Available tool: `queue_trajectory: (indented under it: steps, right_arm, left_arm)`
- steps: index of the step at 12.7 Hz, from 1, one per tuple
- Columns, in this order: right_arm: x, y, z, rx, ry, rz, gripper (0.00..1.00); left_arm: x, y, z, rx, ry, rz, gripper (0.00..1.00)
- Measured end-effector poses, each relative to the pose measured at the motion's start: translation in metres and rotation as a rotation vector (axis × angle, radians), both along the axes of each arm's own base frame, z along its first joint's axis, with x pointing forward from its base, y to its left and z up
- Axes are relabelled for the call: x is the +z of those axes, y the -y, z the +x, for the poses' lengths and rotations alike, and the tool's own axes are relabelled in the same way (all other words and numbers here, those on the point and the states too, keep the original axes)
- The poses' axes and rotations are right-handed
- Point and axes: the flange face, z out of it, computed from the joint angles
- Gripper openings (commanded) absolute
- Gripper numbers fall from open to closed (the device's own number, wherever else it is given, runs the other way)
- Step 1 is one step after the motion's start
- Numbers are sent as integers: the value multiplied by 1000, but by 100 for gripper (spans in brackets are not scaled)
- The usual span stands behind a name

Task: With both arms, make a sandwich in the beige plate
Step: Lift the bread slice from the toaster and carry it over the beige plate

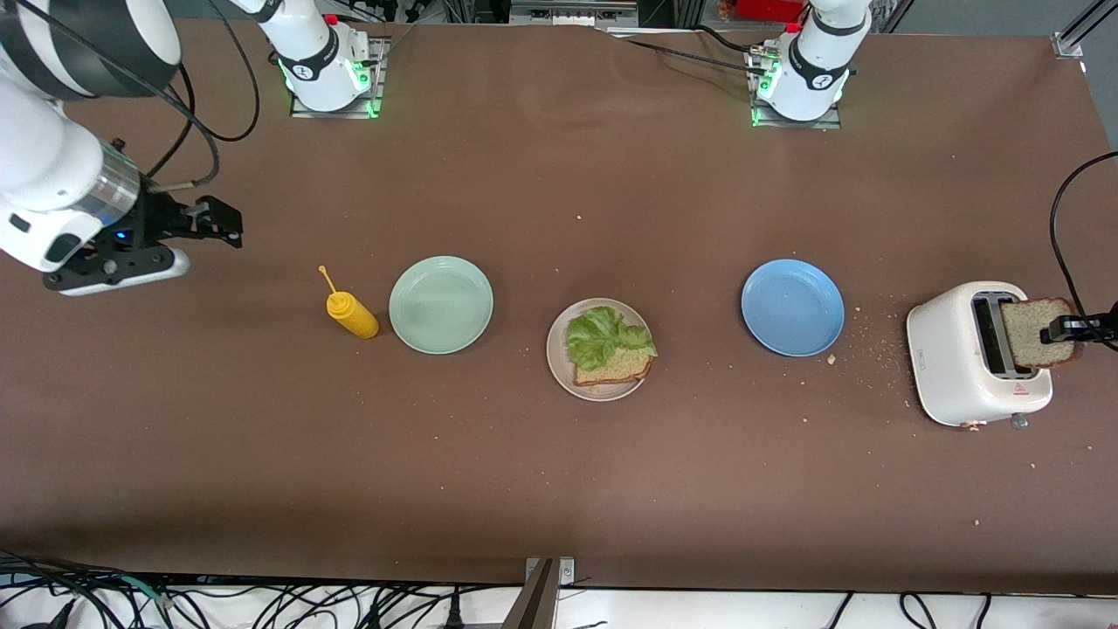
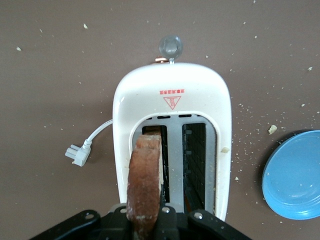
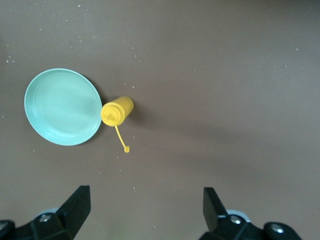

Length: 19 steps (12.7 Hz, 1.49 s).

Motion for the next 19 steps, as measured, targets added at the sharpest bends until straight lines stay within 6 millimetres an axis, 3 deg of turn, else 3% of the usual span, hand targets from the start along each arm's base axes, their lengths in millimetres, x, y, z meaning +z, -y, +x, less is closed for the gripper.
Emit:
queue_trajectory:
  steps: [4,6,8,11,15,17,19]
  right_arm:
    - [34,15,-11,-54,-5,-5,100]
    - [43,32,-12,-98,-16,-8,100]
    - [51,43,-15,-149,-29,-12,100]
    - [54,49,-15,-174,-27,-13,100]
    - [53,50,-14,-182,-26,-13,100]
    - [49,54,-13,-189,-24,-12,100]
    - [48,59,-12,-197,-16,-11,100]
  left_arm:
    - [73,26,-9,-32,16,19,0]
    - [104,49,-10,-64,18,26,0]
    - [120,86,-4,-122,28,19,0]
    - [130,163,9,-155,47,-13,0]
    - [135,261,13,-1,25,-71,0]
    - [129,315,12,51,-7,-98,0]
    - [115,346,13,92,-70,-220,0]
